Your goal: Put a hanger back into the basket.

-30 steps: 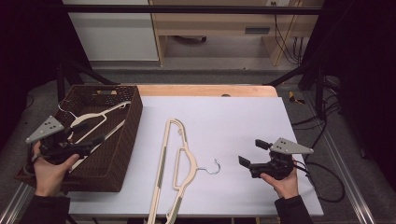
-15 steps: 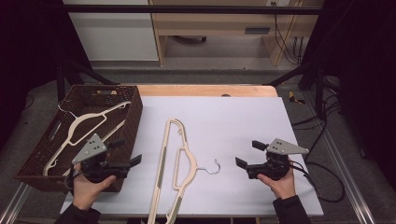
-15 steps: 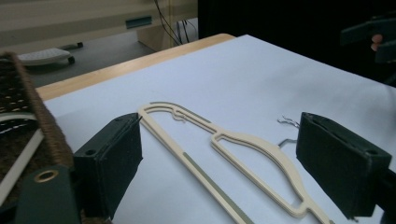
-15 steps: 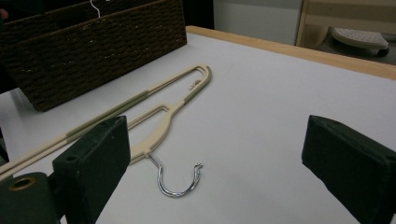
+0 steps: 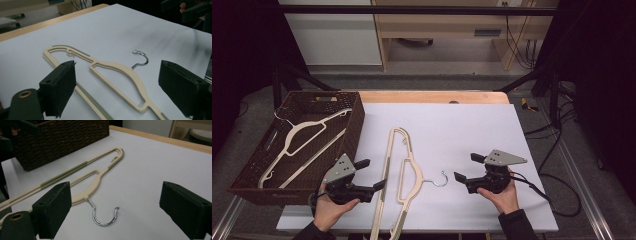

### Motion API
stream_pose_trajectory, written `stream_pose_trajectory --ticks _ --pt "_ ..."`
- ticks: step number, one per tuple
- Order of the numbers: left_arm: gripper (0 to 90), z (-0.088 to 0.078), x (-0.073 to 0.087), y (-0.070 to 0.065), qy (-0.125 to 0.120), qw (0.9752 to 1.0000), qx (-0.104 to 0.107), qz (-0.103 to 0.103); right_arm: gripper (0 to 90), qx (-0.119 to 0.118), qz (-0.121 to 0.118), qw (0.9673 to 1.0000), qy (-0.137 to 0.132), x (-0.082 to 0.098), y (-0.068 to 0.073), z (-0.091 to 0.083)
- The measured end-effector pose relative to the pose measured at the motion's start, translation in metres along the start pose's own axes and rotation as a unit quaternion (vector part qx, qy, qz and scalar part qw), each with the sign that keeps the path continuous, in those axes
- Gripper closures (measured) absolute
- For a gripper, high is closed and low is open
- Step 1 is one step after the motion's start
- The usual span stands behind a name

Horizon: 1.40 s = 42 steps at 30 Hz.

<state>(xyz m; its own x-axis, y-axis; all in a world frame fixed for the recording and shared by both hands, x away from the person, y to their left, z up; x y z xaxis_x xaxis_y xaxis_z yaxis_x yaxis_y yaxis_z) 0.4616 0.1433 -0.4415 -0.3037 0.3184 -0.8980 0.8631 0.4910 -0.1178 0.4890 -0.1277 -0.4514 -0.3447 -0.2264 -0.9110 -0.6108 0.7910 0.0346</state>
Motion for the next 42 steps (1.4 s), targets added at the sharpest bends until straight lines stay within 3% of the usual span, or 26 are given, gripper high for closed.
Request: stream_pose_trajectory --ticks 10,14,16,22,25,27,36,42 --pt "14.6 0.020 0.016 -0.002 0.027 0.9996 0.010 -0.005 15.8 -0.030 -0.035 0.9987 0.024 0.004 0.026 0.028" --pt "14.5 0.024 0.020 -0.002 0.033 0.9994 0.013 -0.005 19.7 -0.037 -0.057 0.9967 0.044 0.011 0.036 0.042" --pt "14.5 0.026 0.022 -0.002 0.036 0.9992 0.014 -0.008 22.0 -0.050 -0.053 0.9961 0.050 0.013 0.041 0.049" --pt "14.6 0.029 0.026 -0.001 0.042 0.9990 0.014 -0.005 32.1 -0.061 -0.071 0.9923 0.081 0.023 0.048 0.071" --pt "14.5 0.031 0.028 -0.001 0.046 0.9988 0.015 -0.005 38.9 -0.075 -0.060 0.9912 0.092 0.027 0.050 0.083" --pt "14.5 0.031 0.028 -0.001 0.047 0.9988 0.016 -0.004 41.4 -0.066 -0.066 0.9904 0.102 0.032 0.047 0.089" --pt "14.7 0.031 0.029 0.000 0.048 0.9987 0.017 -0.004 55.6 -0.079 -0.092 0.9827 0.140 0.055 0.050 0.099" --pt "15.0 0.032 0.030 0.000 0.051 0.9985 0.017 -0.004 66.8 -0.084 -0.097 0.9801 0.152 0.063 0.052 0.102"
Point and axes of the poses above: each handheld gripper's, and its own axes: z roughly forward along the jaws, x roughly out of its underside, y roughly to its left, the point moved 10 cm from there along z, roughly forward along the jaws, and after that the axes turned 11 degrees about x, right-handed, at the moved point
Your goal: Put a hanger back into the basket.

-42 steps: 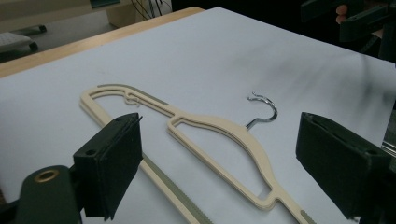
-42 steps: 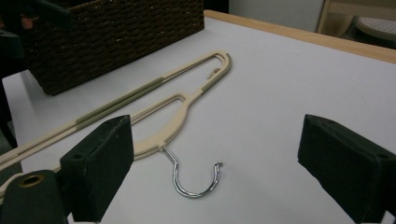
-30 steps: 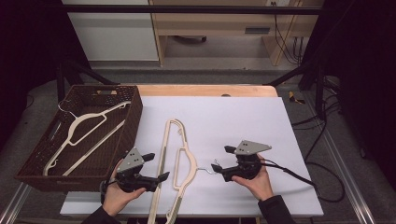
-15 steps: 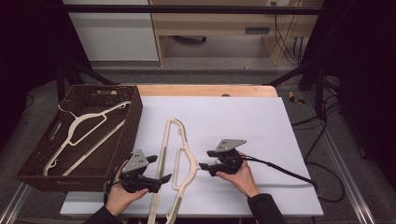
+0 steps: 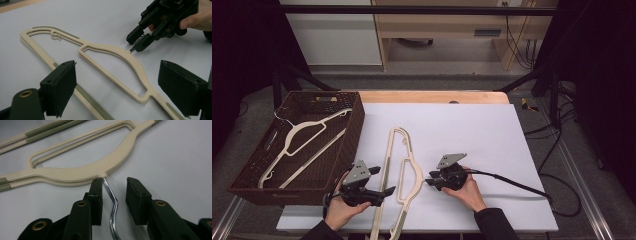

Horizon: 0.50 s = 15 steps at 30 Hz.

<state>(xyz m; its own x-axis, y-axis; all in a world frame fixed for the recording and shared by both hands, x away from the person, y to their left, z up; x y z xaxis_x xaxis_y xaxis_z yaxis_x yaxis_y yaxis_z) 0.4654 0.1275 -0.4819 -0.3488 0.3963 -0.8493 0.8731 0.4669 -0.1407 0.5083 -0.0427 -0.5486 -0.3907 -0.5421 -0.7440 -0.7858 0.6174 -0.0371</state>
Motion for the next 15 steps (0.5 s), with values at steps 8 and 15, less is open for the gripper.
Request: stream_pose_trajectory --ticks 8,15 --pt "15.4 0.0020 0.0005 -0.0002 0.004 1.0000 0.002 0.001 80.7 -0.005 -0.014 0.9999 -0.004 0.0009 0.0013 0.0016" --pt "15.6 0.0062 0.0022 -0.0024 0.012 0.9999 0.008 0.002 85.1 -0.015 -0.031 0.9994 -0.009 0.0010 0.0010 0.0017"
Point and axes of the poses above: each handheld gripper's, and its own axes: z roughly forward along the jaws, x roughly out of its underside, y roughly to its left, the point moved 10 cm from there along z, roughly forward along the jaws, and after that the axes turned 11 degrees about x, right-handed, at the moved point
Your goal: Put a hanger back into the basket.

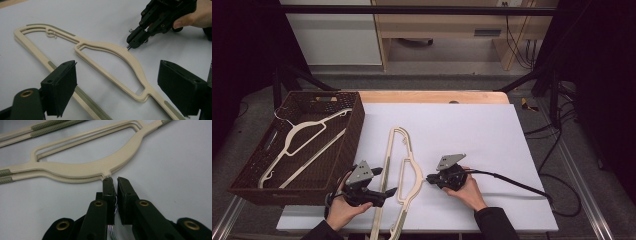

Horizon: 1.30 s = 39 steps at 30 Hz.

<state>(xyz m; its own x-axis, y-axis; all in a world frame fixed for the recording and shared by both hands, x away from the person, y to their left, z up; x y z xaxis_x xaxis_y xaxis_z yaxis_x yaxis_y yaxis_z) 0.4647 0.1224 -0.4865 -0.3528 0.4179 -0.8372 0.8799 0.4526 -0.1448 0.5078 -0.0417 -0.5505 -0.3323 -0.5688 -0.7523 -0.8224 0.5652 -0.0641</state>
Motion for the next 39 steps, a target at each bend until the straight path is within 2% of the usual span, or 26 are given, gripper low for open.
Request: stream_pose_trajectory --ticks 4,5,9,20,26,31,33,36,37,39 --pt "15.6 0.002 0.000 -0.002 0.002 1.0000 0.003 0.000 86.3 -0.008 -0.006 1.0000 -0.003 -0.001 0.000 -0.002" --pt "15.6 0.002 0.000 -0.002 0.004 1.0000 0.004 0.001 86.5 -0.006 -0.002 1.0000 -0.002 -0.002 0.000 -0.003" --pt "15.6 0.005 -0.001 -0.005 0.007 0.9999 0.008 0.001 87.9 -0.026 0.004 0.9996 -0.013 -0.007 0.003 -0.008" --pt "19.4 0.030 -0.009 -0.021 0.036 0.9991 0.022 0.009 88.5 -0.034 0.036 0.9986 -0.021 -0.020 0.004 -0.028" --pt "23.6 0.054 -0.008 -0.029 0.072 0.9970 0.029 0.010 88.7 -0.035 0.043 0.9982 -0.023 -0.024 0.004 -0.035" --pt "28.7 0.074 -0.003 -0.033 0.106 0.9938 0.029 0.014 88.7 -0.032 0.045 0.9982 -0.022 -0.026 0.004 -0.039" --pt "32.2 0.078 0.001 -0.034 0.123 0.9919 0.027 0.018 88.7 -0.025 0.037 0.9988 -0.019 -0.027 0.006 -0.040" --pt "40.7 0.080 0.002 -0.032 0.129 0.9913 0.022 0.015 88.7 -0.027 0.035 0.9988 -0.023 -0.030 0.008 -0.041" --pt "43.4 0.081 0.003 -0.032 0.125 0.9919 0.020 0.009 88.7 -0.026 0.035 0.9988 -0.021 -0.030 0.008 -0.042" --pt "46.7 0.081 0.004 -0.030 0.132 0.9910 0.021 0.009 88.7 -0.024 0.033 0.9990 -0.018 -0.030 0.008 -0.042"
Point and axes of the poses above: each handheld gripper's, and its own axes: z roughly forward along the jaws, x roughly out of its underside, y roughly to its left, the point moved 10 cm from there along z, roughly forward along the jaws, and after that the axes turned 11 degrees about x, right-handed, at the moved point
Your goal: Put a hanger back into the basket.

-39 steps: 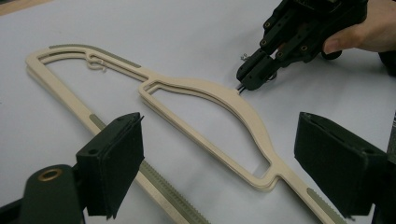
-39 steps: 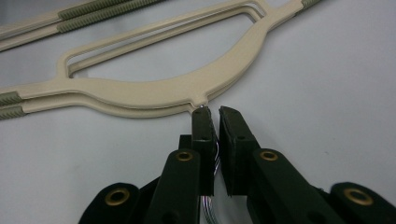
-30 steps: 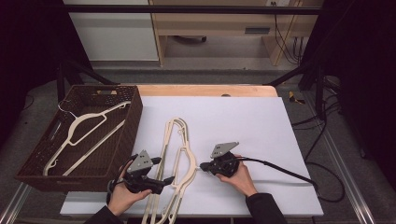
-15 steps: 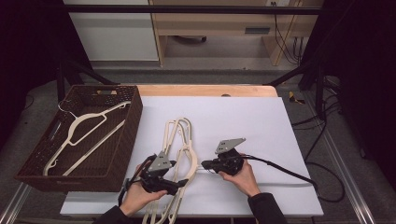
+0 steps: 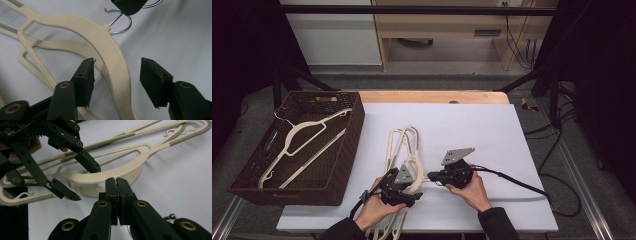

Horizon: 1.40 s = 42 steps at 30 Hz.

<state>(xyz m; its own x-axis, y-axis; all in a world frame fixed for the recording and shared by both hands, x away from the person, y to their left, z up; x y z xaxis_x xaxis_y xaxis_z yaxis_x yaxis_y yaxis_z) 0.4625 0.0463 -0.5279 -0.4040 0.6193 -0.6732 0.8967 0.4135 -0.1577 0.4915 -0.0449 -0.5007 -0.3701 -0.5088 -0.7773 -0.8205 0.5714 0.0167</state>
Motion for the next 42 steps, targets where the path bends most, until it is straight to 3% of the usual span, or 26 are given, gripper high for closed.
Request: stream_pose_trajectory --ticks 10,16,19,22,27,31,33,36,42 --pt "71.1 0.003 0.002 -0.001 0.008 0.9998 0.004 -0.017 88.6 -0.003 0.002 1.0000 0.002 -0.001 0.002 -0.003" --pt "72.9 -0.002 0.002 -0.002 0.005 0.9997 0.001 -0.025 86.0 -0.005 0.002 1.0000 -0.004 -0.004 0.002 -0.008" --pt "73.4 -0.004 0.001 0.000 -0.004 0.9994 -0.001 -0.034 79.5 -0.004 0.007 0.9996 -0.026 -0.012 0.001 -0.019" --pt "73.7 -0.008 -0.001 0.000 -0.010 0.9992 -0.002 -0.040 72.1 0.001 0.007 0.9978 -0.066 -0.025 -0.002 -0.038" --pt "74.1 -0.020 -0.005 0.003 -0.029 0.9984 -0.006 -0.047 54.6 0.045 0.006 0.9925 -0.113 -0.037 -0.016 -0.071" --pt "74.6 -0.032 -0.008 0.006 -0.045 0.9975 -0.009 -0.054 51.2 0.065 0.021 0.9882 -0.137 -0.037 -0.030 -0.087" --pt "74.8 -0.037 -0.009 0.008 -0.052 0.9970 -0.013 -0.056 48.8 0.077 0.031 0.9876 -0.134 -0.032 -0.037 -0.087" --pt "75.4 -0.043 -0.011 0.009 -0.059 0.9965 -0.017 -0.058 47.9 0.077 0.035 0.9894 -0.118 -0.025 -0.039 -0.076" --pt "76.4 -0.050 -0.013 0.009 -0.067 0.9958 -0.017 -0.060 52.6 0.044 0.021 0.9943 -0.096 -0.025 -0.017 -0.038"
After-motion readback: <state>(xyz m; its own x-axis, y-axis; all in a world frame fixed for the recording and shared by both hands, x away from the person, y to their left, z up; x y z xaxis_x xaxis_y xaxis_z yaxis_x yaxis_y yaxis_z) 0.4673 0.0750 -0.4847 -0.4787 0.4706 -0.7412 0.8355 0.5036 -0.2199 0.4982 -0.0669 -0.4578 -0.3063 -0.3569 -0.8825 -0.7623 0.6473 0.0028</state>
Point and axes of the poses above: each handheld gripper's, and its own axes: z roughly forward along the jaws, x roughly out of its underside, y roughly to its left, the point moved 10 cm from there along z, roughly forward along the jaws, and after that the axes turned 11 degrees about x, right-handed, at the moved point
